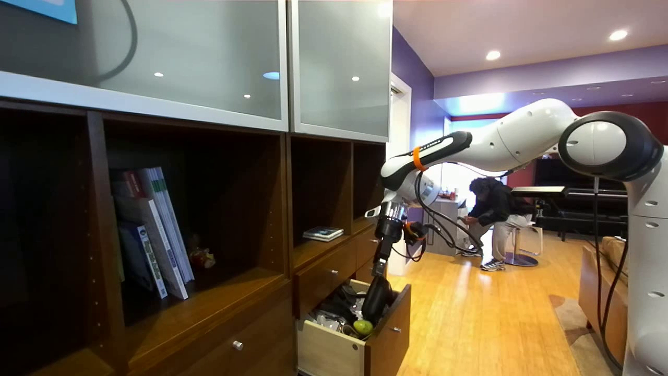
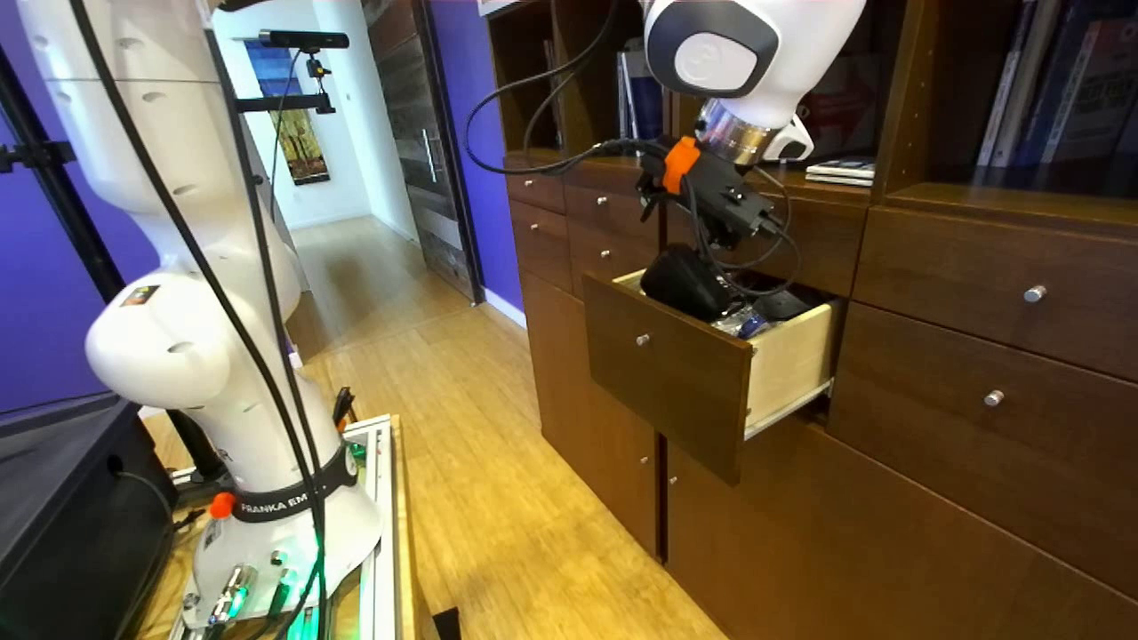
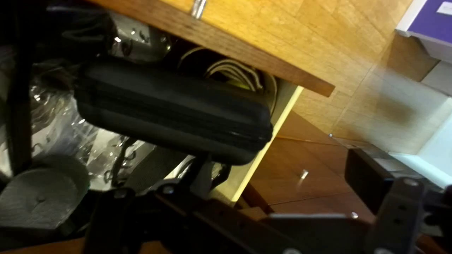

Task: Remove the black bag from the drawer

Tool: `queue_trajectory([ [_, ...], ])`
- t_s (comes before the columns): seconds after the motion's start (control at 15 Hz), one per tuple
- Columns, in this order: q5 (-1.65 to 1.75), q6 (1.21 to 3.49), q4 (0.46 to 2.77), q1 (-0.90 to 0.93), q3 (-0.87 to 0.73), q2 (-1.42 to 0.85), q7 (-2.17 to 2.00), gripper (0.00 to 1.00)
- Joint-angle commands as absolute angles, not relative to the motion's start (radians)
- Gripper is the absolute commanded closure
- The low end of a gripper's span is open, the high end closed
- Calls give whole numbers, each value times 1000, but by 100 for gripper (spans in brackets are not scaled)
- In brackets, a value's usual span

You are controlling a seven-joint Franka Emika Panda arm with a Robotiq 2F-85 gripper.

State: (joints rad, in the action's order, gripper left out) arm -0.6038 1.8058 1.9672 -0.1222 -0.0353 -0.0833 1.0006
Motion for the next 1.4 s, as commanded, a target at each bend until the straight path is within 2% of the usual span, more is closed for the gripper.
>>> queue_trajectory([
  [0.0, -603, 1946, 2026, -100, -37, -24, 995, 0],
  [0.33, -575, 2049, 2044, -84, -35, -31, 1002, 0],
  [0.67, -509, 2146, 2081, -73, -37, -13, 840, 0],
  [1.2, -225, 2172, 2164, -53, -27, 88, 973, 0],
  [1.27, -290, 2128, 2085, -63, -41, 10, 954, 0],
  [1.33, -266, 2134, 2100, -55, -41, 27, 958, 0],
])
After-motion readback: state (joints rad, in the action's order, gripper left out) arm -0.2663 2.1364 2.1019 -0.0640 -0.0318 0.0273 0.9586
